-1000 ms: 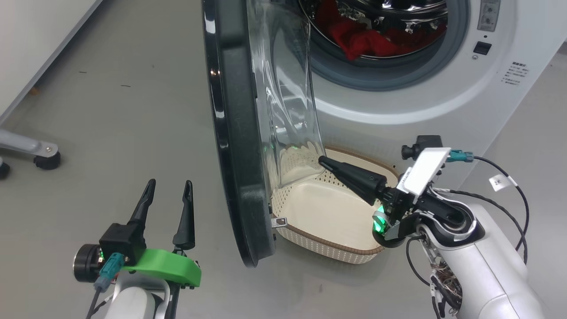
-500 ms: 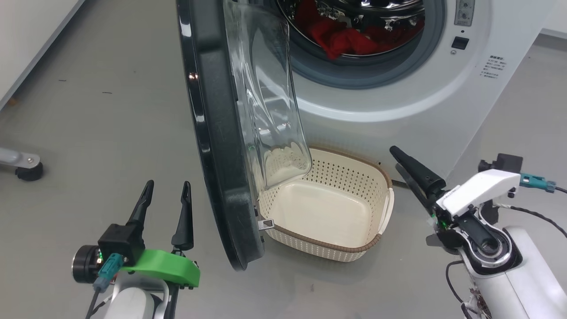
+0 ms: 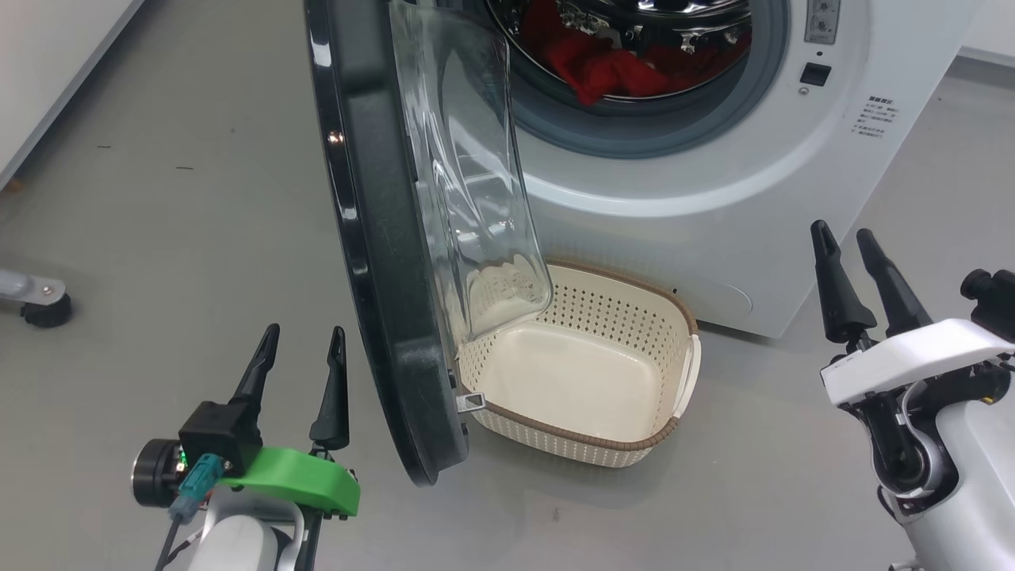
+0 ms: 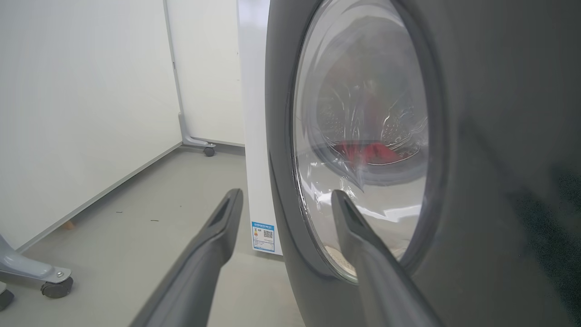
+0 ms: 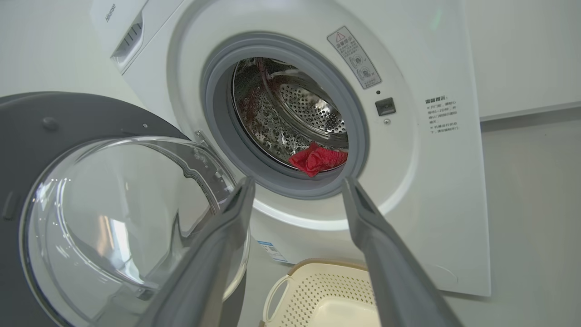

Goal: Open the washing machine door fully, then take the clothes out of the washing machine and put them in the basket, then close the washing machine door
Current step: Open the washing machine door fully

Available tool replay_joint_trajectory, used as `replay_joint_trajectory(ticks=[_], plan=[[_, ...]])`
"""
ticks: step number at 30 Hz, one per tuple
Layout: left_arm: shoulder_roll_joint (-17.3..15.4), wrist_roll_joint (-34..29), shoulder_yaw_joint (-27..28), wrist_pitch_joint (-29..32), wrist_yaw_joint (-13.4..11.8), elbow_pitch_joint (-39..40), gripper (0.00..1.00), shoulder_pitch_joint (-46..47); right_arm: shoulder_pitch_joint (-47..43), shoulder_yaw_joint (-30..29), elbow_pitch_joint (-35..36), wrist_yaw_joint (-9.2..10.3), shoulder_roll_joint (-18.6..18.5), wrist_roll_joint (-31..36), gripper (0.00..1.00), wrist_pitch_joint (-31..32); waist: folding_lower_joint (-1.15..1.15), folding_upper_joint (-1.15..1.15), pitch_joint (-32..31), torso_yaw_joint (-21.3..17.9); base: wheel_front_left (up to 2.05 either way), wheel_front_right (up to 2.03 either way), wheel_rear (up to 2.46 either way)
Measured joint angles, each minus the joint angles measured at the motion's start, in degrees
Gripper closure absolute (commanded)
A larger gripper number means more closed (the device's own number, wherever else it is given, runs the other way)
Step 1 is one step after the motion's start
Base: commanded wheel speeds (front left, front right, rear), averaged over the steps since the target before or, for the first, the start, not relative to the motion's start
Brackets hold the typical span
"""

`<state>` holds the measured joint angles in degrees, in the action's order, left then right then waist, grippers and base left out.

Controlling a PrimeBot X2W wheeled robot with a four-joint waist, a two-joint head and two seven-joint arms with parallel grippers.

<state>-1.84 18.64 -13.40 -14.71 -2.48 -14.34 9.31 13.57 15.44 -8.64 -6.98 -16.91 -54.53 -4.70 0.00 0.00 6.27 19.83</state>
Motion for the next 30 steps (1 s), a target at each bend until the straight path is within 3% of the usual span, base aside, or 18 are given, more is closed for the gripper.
replay_joint_trajectory(ticks=[7,13,20,30], plan=[[0.0,0.0,-0.5,0.0,0.1,-0.7,0.00,0.0,0.0,2.2,-1.4,0.03,-3.0,16.5,0.00,-12.6,0.00,0.00,-0.6,0.2,0.00,0.00,0.00],[0.0,0.0,-0.8,0.0,0.3,-1.3,0.00,0.0,-0.4,3.7,-2.8,2.71,-2.4,23.4,0.00,-10.9,0.00,0.00,-1.3,0.5,0.00,0.00,0.00],[0.0,0.0,-1.0,0.0,0.3,-1.6,0.00,0.0,-3.4,2.8,-3.7,5.68,2.0,26.7,0.00,-10.2,0.00,0.00,-1.7,0.6,0.00,0.00,0.00],[-0.1,0.0,-1.2,0.0,0.3,-1.9,0.00,-0.2,-6.3,1.9,-2.9,6.24,5.7,31.7,0.00,-10.2,0.00,0.00,-2.1,0.8,0.00,0.00,0.00]])
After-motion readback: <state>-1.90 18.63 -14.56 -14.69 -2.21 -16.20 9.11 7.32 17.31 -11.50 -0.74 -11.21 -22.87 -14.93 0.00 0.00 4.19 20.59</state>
